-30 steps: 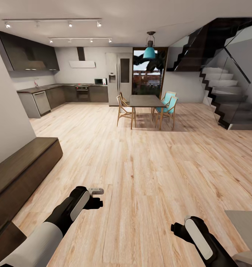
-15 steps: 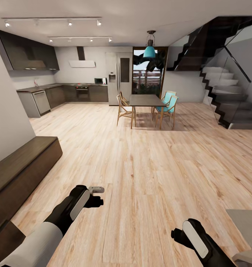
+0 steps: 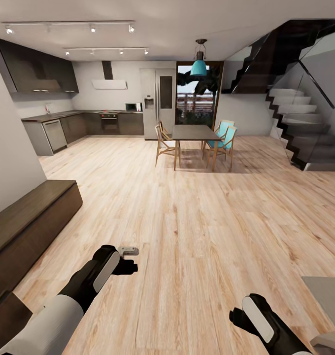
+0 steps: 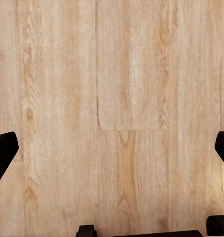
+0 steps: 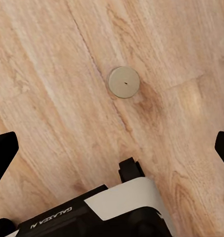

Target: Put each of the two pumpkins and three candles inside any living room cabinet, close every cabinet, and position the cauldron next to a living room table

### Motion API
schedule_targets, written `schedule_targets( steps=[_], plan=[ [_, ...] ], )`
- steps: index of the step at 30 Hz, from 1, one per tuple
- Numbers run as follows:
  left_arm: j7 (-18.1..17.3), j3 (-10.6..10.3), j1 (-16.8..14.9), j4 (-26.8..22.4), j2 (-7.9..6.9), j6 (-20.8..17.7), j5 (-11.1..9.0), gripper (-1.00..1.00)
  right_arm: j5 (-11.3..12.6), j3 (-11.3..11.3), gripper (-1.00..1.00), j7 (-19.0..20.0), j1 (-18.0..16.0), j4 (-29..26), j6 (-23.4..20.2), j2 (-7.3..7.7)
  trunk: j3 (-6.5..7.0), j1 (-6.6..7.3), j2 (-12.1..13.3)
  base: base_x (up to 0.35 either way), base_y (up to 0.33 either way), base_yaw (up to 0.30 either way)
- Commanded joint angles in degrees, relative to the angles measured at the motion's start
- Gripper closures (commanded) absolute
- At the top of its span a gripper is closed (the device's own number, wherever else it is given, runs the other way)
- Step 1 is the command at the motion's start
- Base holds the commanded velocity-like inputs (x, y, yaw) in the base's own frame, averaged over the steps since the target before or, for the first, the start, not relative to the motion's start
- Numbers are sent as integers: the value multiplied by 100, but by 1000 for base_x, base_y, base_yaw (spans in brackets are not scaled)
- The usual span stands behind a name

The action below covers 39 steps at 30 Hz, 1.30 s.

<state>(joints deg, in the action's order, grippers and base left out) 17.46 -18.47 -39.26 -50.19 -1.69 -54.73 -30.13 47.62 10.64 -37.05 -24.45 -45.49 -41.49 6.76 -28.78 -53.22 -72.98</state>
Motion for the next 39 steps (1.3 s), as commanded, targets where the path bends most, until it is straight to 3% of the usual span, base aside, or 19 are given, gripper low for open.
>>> schedule_targets(
  steps=[1, 13, 33, 39],
  plan=[
    [56, -24, -6, -7, -7, -11, -58, -100, 20, 31, -100, -56, -5, 10, 10, 3, -25, -23, -46, 0, 0, 0],
    [49, -25, -9, -23, -7, -19, -62, -100, -109, 199, -100, -48, -7, 48, 198, -9, -240, -286, -527, 0, 0, 0],
    [47, -25, -3, -153, -7, -29, -72, -100, -114, 210, -100, -48, -7, 50, 263, -2, -599, -726, -1329, -72, 0, 0],
    [47, -25, -3, -186, -7, -29, -67, -100, -120, 236, -100, -48, -7, 71, 579, -4, -707, -857, -1570, -9, 0, 0]
  ],
)
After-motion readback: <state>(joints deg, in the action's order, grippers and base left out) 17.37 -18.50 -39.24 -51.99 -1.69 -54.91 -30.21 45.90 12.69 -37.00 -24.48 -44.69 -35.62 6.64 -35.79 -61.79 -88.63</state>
